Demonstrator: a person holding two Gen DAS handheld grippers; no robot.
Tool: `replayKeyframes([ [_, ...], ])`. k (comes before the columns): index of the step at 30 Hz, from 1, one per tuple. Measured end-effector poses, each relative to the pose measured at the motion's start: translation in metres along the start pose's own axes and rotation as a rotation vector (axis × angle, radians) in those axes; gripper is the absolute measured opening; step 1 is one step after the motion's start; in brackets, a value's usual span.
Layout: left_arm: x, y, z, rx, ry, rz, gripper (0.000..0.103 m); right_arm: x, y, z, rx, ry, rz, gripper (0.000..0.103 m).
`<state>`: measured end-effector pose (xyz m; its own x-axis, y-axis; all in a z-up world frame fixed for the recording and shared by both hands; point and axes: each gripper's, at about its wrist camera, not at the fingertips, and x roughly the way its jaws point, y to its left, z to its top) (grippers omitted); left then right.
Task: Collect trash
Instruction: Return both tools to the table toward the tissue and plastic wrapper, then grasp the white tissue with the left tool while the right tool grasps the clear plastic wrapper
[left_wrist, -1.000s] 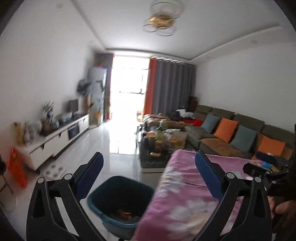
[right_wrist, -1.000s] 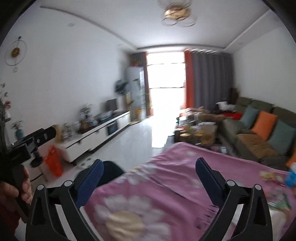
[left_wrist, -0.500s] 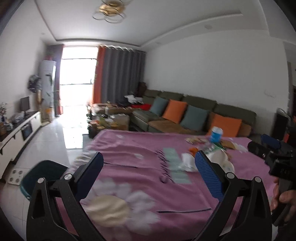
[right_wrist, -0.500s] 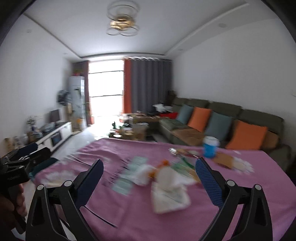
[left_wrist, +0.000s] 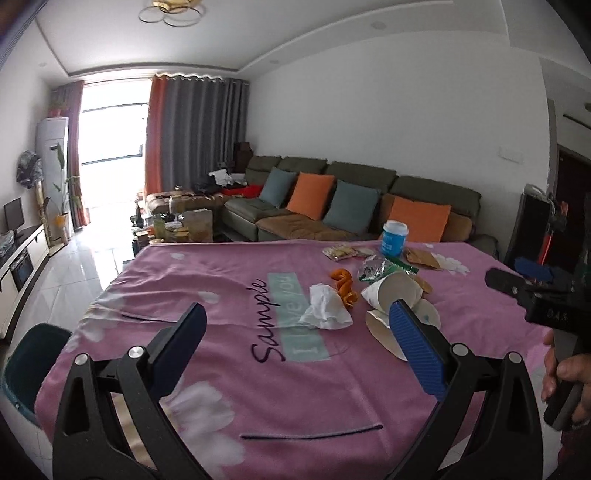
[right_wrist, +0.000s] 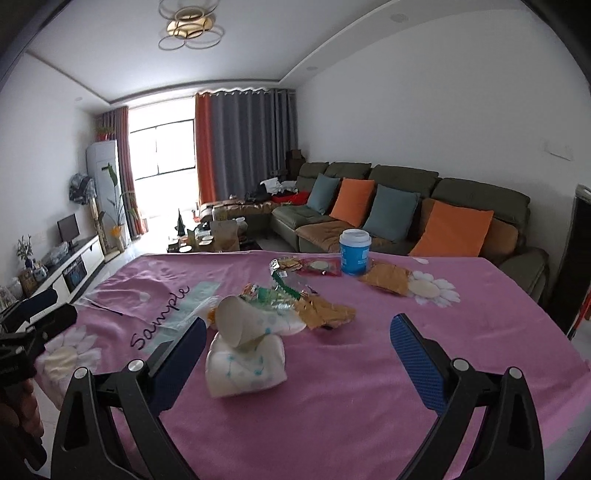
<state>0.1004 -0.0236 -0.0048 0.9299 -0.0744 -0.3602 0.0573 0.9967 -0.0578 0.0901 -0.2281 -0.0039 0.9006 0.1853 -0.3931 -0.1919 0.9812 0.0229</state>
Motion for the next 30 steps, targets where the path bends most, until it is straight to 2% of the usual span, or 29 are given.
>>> replayKeyframes([
  [8,0.061,-0.007,0.006,0.025,0.086,-0.047,0.097,0.062,-0.001,0.028,-0.044,0.084,0.074,0.092],
  [12,0.099,-0.010,0.010,0.028,0.148,-0.068,0.097,0.100,-0.002,0.039,-0.056,0.158,0.126,0.082],
  [18,0.150,-0.009,0.010,0.008,0.263,-0.112,0.088,0.139,0.002,0.044,-0.086,0.258,0.188,0.079],
  [21,0.176,-0.009,0.003,-0.005,0.364,-0.148,0.078,0.157,0.006,0.043,-0.107,0.326,0.217,0.067],
  [23,0.193,-0.008,-0.002,-0.016,0.443,-0.172,0.071,0.165,0.008,0.041,-0.116,0.358,0.235,0.064],
  [25,0.203,-0.007,-0.006,-0.031,0.484,-0.201,0.067,0.170,0.009,0.039,-0.121,0.376,0.246,0.064],
  [28,0.210,-0.007,-0.010,-0.043,0.501,-0.220,0.067,0.177,0.009,0.037,-0.111,0.403,0.276,0.057],
  [30,0.211,-0.006,-0.011,-0.045,0.501,-0.218,0.061,0.179,0.009,0.037,-0.116,0.407,0.278,0.043],
])
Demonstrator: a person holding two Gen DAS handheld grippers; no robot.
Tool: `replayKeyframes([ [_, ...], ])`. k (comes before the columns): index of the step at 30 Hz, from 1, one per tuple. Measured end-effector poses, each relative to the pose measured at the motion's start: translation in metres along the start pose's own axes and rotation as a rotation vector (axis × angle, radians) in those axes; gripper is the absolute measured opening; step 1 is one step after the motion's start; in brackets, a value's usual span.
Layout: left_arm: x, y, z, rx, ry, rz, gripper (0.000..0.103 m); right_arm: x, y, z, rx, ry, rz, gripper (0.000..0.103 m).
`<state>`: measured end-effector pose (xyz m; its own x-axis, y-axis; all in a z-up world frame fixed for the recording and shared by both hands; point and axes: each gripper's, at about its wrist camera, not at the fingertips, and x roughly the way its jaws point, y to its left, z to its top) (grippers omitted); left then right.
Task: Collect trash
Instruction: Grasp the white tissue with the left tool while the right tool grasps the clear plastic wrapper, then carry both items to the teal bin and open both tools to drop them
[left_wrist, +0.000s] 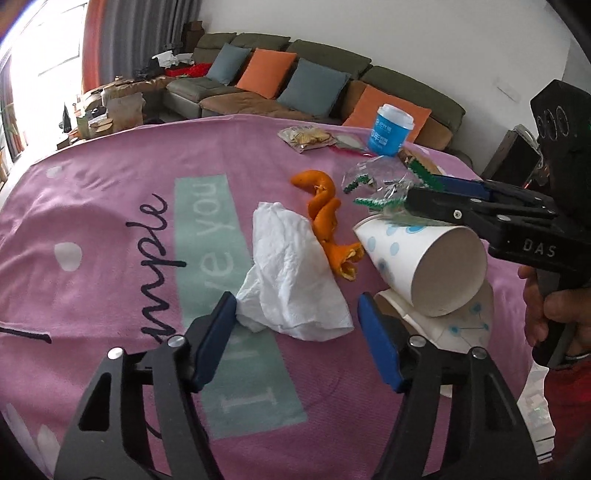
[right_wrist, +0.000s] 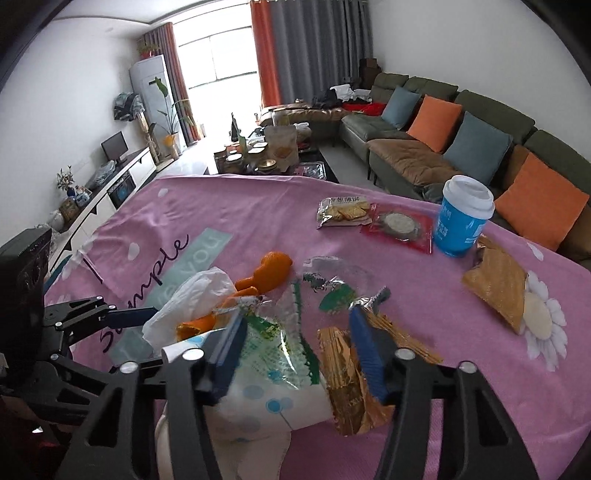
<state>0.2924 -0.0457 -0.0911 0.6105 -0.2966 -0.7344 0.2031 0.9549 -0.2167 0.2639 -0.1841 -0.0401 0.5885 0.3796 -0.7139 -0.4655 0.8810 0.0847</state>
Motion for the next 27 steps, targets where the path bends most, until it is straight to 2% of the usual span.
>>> replayKeyframes([
  [1,0.001,0.000,0.000,-0.002,0.000,-0.006,0.052,0.001,0.000,0.000,-0.001,0.006,0.008,0.040],
  [3,0.001,0.003,0.000,-0.013,-0.002,-0.009,0.047,0.000,0.002,-0.001,-0.009,0.011,0.015,0.030],
  [5,0.001,0.006,-0.001,-0.024,-0.003,-0.014,0.037,-0.001,0.003,-0.001,-0.010,0.011,0.023,0.026],
  [6,0.001,0.006,-0.001,-0.026,-0.005,-0.017,0.027,-0.001,0.003,-0.001,-0.012,0.012,0.025,0.019],
  [7,0.002,0.005,-0.002,-0.023,-0.001,-0.027,0.018,-0.002,0.004,0.000,-0.014,0.012,0.025,0.017],
  [8,0.003,0.004,-0.001,-0.023,-0.001,-0.026,0.012,-0.004,0.004,0.000,-0.011,0.003,0.021,0.015],
  [11,0.003,0.005,-0.002,-0.031,0.003,-0.043,0.007,-0.010,0.005,0.001,0.004,-0.012,0.032,0.008],
  [18,-0.024,0.011,-0.005,-0.052,-0.082,-0.043,0.005,-0.034,0.017,0.007,0.004,-0.076,0.025,0.007],
  [22,-0.063,0.018,-0.007,-0.058,-0.164,-0.014,0.005,-0.049,0.032,0.015,-0.006,-0.121,0.041,0.007],
  [27,-0.116,0.032,-0.018,-0.079,-0.264,0.044,0.005,-0.059,0.069,0.024,-0.046,-0.161,0.091,0.007],
])
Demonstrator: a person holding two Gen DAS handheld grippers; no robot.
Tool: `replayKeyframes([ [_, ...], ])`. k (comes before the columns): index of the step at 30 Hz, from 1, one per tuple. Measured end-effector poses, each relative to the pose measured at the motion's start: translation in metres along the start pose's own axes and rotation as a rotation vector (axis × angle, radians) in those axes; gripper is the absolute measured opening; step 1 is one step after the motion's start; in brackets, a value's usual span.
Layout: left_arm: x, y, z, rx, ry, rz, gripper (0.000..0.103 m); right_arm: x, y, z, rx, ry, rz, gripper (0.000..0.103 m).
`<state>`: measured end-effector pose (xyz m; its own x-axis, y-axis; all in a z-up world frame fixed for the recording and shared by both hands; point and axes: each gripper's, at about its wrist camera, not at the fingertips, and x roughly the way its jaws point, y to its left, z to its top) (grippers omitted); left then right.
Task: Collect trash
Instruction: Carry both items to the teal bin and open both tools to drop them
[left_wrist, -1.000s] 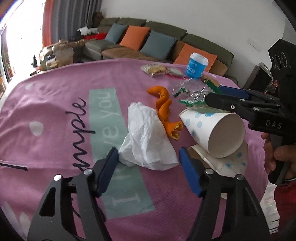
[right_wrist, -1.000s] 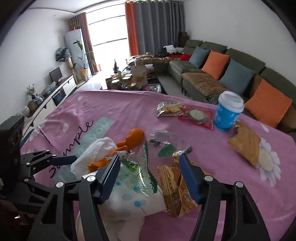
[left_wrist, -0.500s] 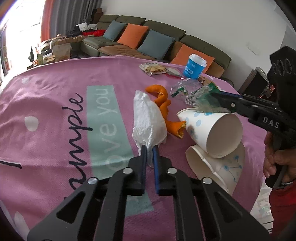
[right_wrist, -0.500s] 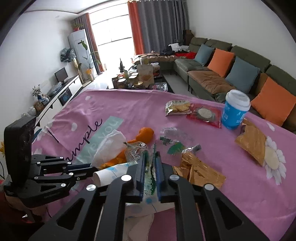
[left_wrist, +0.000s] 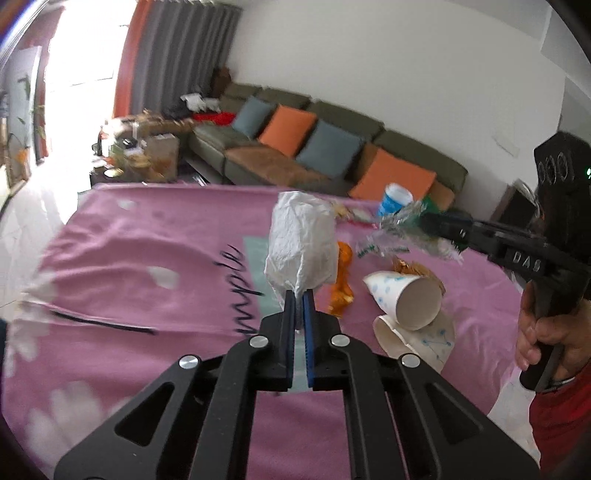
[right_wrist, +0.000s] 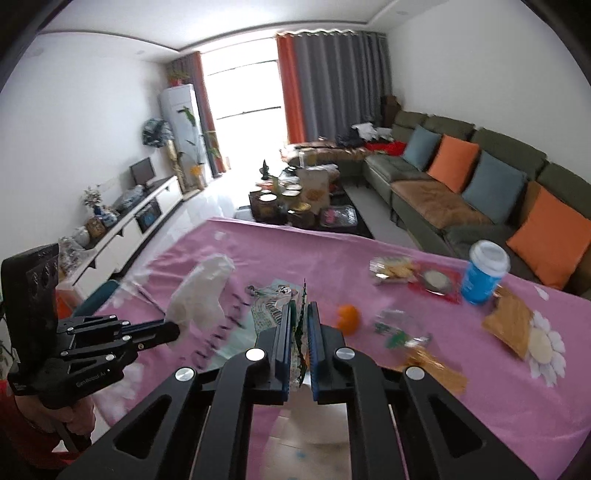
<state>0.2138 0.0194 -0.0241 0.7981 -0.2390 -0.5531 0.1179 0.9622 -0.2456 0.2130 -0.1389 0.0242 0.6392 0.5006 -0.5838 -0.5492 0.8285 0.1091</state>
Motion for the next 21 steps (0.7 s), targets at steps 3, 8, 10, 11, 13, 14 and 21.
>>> replayKeyframes([
  [3,-0.031,0.011,-0.001,-0.008,-0.046,0.040,0.005,0.005,0.026,0.003,-0.020,-0.008,0.037,0.007],
  [8,-0.081,0.039,-0.008,-0.036,-0.114,0.122,0.005,0.015,0.073,0.010,-0.057,-0.021,0.104,0.007],
  [10,-0.101,0.053,-0.011,-0.054,-0.136,0.160,0.005,0.020,0.093,0.014,-0.073,-0.024,0.142,0.007],
  [11,-0.109,0.060,-0.011,-0.065,-0.145,0.178,0.005,0.024,0.103,0.016,-0.080,-0.023,0.162,0.007],
  [13,-0.127,0.074,-0.016,-0.084,-0.163,0.214,0.005,0.033,0.124,0.021,-0.089,-0.017,0.213,0.007],
  [14,-0.138,0.082,-0.019,-0.094,-0.174,0.244,0.005,0.036,0.133,0.023,-0.097,-0.016,0.232,0.007],
  [21,-0.200,0.140,-0.041,-0.178,-0.207,0.414,0.005,0.071,0.208,0.037,-0.132,0.036,0.398,0.007],
])
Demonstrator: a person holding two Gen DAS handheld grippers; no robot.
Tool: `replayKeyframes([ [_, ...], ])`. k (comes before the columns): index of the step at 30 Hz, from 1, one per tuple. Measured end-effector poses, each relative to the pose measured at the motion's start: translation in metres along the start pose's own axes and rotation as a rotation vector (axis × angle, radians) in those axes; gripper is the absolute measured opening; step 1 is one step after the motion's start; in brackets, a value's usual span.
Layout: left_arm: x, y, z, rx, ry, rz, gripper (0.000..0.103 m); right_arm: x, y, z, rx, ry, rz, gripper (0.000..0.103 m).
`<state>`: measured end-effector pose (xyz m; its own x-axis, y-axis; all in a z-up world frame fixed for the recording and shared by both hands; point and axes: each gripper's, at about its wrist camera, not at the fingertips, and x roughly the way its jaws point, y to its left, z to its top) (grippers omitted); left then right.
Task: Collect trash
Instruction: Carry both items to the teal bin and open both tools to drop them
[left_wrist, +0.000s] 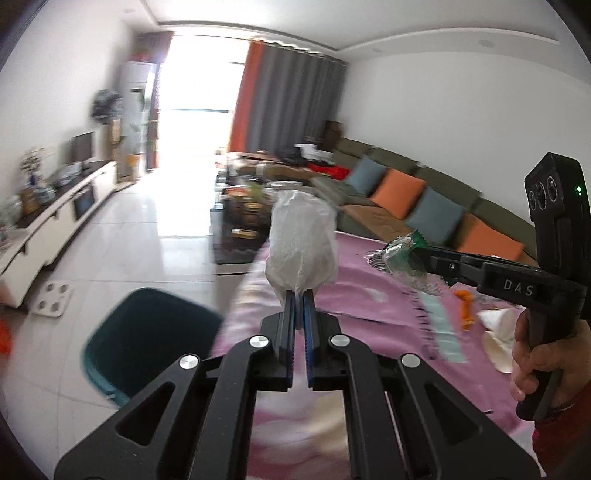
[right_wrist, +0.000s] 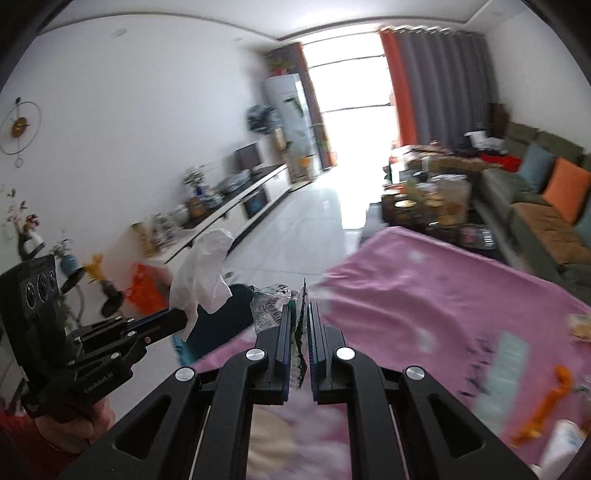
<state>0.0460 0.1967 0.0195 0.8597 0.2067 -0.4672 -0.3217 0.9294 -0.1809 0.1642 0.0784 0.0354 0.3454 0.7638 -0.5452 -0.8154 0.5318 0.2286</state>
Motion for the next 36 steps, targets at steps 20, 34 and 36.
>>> replayKeyframes([
  [20,0.006,0.142,-0.052,-0.165,0.162,0.228,0.005,0.183,0.105,-0.003,-0.090,0.348,0.107,0.008],
  [34,0.079,0.175,-0.075,-0.244,0.287,0.273,0.026,0.230,0.116,-0.016,-0.096,0.466,0.071,0.027],
  [36,0.079,0.180,-0.075,-0.269,0.272,0.274,0.038,0.228,0.114,-0.015,-0.082,0.452,0.077,0.037],
])
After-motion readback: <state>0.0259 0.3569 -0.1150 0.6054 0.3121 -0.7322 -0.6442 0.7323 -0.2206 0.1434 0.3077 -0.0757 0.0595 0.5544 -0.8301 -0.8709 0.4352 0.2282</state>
